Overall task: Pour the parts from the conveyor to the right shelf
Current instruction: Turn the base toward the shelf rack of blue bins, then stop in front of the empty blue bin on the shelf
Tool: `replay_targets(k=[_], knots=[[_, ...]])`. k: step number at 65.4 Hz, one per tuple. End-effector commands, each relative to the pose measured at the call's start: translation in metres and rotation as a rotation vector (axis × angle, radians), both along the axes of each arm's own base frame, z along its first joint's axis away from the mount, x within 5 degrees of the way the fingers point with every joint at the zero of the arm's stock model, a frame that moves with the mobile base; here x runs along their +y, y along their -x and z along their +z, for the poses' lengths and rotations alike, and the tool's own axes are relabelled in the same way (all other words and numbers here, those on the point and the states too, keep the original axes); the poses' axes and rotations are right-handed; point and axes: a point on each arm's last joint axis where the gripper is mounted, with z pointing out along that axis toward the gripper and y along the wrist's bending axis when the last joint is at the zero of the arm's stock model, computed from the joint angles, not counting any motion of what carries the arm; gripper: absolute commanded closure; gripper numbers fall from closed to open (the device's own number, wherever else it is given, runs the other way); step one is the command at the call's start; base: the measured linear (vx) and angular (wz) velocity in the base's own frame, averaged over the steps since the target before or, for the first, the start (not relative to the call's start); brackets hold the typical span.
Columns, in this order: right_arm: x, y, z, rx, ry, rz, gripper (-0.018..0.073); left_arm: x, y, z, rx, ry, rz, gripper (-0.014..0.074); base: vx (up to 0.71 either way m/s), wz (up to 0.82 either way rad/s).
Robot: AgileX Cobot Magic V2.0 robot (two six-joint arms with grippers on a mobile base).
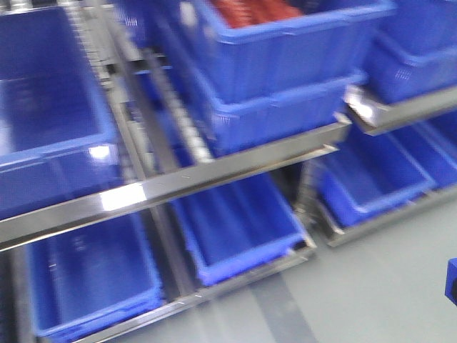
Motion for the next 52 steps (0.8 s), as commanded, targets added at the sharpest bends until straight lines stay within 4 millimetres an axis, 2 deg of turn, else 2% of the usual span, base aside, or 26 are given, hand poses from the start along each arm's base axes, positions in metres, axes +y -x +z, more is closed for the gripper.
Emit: replay_targets(k=[1, 29, 52], knots=[[-0.0015, -0.0026, 0.0145, -0.082, -0.002, -0.018, 0.0561, -0.0006, 0.0006, 0.0139, -0.105, 0.008, -0.007, 0.0603, 0.21, 0.80], [-0.0015, -0.0026, 0.0145, -0.082, -0.002, -0.018, 0.0561, -0.0006, 0.0006, 0.0139, -0.105, 0.008, -0.007, 0.0603, 0.20, 0.71], [-0.0015, -0.0028, 0.0145, -0.082, -0.002, -0.018, 0.0561, -0.0006, 0.0006, 0.0139, -0.105, 0.008, -0.007, 0.0603, 0.20, 0.30]])
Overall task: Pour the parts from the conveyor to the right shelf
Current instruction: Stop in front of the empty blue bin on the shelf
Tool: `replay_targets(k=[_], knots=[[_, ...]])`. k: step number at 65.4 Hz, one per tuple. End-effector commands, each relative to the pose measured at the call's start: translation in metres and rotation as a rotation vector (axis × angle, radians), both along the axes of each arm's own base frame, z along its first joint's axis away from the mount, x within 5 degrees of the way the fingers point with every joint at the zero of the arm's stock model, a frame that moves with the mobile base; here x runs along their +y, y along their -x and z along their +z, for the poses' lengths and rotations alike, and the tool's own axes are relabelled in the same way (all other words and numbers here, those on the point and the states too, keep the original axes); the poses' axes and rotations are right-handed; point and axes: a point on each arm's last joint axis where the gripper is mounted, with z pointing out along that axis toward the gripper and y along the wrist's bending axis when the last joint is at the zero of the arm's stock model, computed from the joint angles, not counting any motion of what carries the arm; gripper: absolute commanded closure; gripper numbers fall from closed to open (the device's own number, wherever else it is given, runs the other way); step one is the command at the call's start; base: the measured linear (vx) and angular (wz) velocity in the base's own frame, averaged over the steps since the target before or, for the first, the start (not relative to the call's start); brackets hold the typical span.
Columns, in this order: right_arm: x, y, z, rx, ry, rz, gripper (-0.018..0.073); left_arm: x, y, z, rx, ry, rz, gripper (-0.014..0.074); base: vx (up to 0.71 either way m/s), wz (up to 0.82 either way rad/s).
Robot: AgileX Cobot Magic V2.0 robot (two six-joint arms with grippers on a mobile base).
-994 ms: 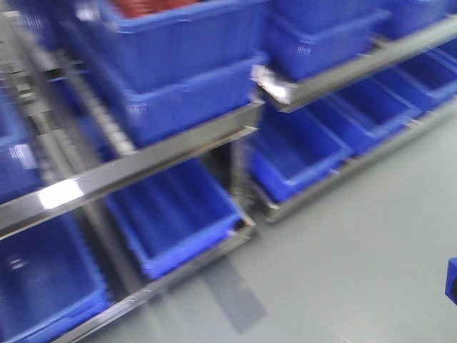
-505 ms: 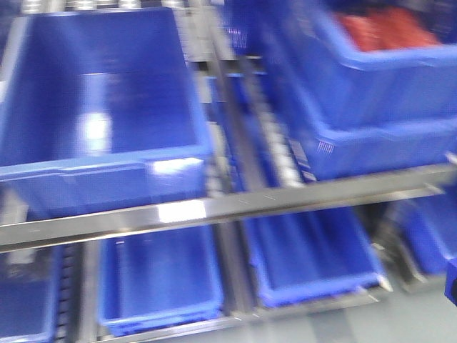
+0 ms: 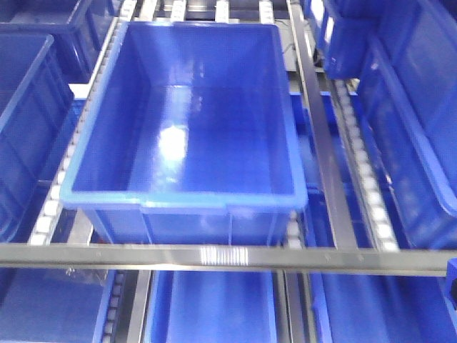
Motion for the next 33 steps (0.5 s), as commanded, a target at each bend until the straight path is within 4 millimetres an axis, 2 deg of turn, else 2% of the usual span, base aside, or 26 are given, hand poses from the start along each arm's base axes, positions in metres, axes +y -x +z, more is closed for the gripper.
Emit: replay_targets(k=[1, 33], knots=[[-0.0016, -0.0028, 0.0145, -0.083, 0.000, -0.019, 0.0561, -0.0006, 0.0006, 0.0139, -0.105, 0.008, -0.007, 0.0603, 0.20, 0.10], [-0.0016, -0.0028, 0.0145, -0.083, 0.000, -0.019, 0.0561, -0.0006, 0.0006, 0.0139, -0.105, 0.008, -0.007, 0.0603, 0.20, 0.00]])
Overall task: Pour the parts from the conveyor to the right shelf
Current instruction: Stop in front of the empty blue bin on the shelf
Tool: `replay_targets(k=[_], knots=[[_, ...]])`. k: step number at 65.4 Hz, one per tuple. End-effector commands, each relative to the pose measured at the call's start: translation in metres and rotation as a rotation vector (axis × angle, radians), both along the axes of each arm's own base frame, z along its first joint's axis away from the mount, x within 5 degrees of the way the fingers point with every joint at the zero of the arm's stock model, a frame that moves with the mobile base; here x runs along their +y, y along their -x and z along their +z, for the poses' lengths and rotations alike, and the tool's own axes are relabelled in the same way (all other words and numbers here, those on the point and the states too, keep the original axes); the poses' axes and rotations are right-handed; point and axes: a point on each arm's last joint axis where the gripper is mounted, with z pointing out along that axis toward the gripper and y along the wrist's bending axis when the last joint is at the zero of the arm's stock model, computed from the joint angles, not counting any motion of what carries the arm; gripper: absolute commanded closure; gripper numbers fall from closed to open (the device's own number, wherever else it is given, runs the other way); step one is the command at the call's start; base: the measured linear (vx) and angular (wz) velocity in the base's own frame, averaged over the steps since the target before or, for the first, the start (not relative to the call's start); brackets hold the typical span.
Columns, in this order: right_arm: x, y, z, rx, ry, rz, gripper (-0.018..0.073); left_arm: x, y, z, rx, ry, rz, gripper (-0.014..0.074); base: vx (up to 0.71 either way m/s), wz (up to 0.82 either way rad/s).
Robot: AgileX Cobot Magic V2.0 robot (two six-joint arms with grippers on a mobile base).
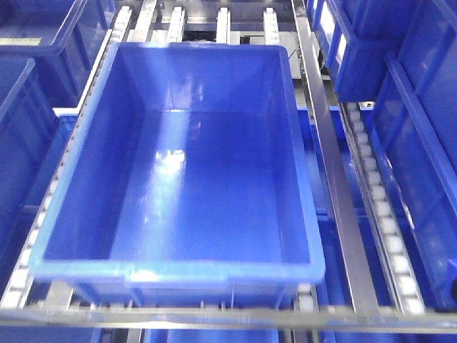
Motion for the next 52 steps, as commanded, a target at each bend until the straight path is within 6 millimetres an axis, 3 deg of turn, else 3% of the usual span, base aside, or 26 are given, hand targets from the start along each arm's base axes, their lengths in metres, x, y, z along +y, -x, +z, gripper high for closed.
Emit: replay_targets(k=[1, 52], knots=[[-0.0016, -0.0028, 0.0146, -0.083, 0.000, -0.019, 0.0561, -0.0006, 0.0006, 0.0139, -0.105, 0.008, -0.007, 0.0603, 0.17, 0.01], [-0.0016, -0.0028, 0.0146, -0.083, 0.000, -0.019, 0.0561, -0.0006, 0.0006, 0.0139, -0.105, 0.008, -0.007, 0.0603, 0.05, 0.01]])
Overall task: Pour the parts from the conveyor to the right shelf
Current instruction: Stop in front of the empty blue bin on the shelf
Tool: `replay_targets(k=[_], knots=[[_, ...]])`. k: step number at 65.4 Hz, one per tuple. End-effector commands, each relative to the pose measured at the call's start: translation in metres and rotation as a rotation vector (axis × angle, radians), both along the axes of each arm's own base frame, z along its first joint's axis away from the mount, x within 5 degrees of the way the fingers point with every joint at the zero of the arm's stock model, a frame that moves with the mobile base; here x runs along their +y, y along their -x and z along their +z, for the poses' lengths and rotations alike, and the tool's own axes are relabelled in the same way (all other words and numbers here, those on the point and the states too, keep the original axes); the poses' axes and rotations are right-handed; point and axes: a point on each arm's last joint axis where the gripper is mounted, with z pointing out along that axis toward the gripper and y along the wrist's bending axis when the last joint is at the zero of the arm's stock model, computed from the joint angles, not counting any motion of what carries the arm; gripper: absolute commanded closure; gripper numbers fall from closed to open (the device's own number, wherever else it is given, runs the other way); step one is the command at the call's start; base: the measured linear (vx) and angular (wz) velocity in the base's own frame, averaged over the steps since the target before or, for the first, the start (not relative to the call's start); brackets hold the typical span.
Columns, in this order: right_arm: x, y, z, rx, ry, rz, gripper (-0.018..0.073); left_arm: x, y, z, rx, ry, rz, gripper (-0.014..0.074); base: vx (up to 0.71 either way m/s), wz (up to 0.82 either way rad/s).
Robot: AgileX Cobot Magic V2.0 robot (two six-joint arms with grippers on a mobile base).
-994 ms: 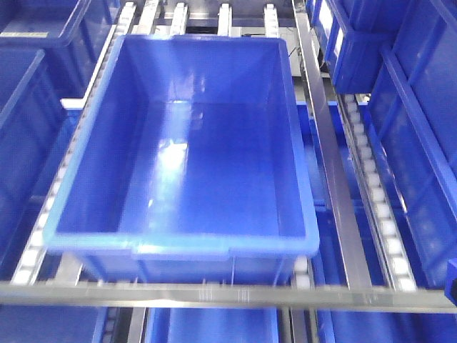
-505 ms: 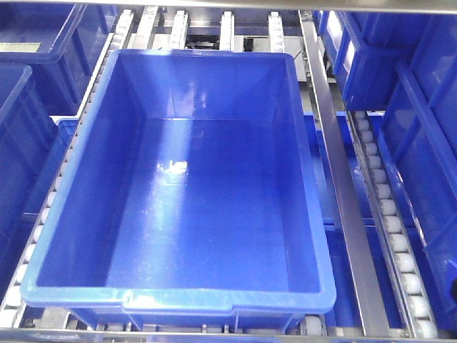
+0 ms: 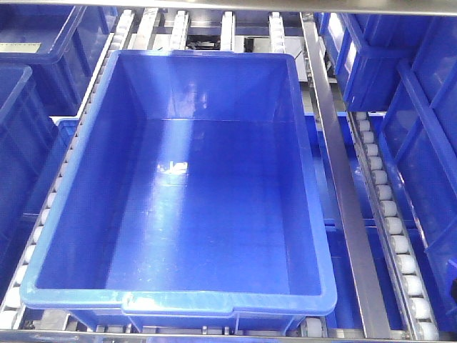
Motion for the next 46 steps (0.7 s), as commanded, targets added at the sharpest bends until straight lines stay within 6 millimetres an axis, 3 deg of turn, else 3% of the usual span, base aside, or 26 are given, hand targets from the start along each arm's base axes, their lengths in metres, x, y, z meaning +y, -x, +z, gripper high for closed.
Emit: replay_targets(k=[1, 46], knots=[[-0.0017, -0.0029, 0.0146, -0.084, 0.000, -0.019, 0.0561, -0.0006, 0.0006, 0.0139, -0.105, 0.008, -0.007, 0.0603, 0.00, 0.00], [-0.0012, -0.0028, 0.0145, -0.081, -0.010, -0.017, 0.0561, -0.0006, 0.0006, 0.0139, -0.105, 0.008, -0.007, 0.0603, 0.00, 0.00]])
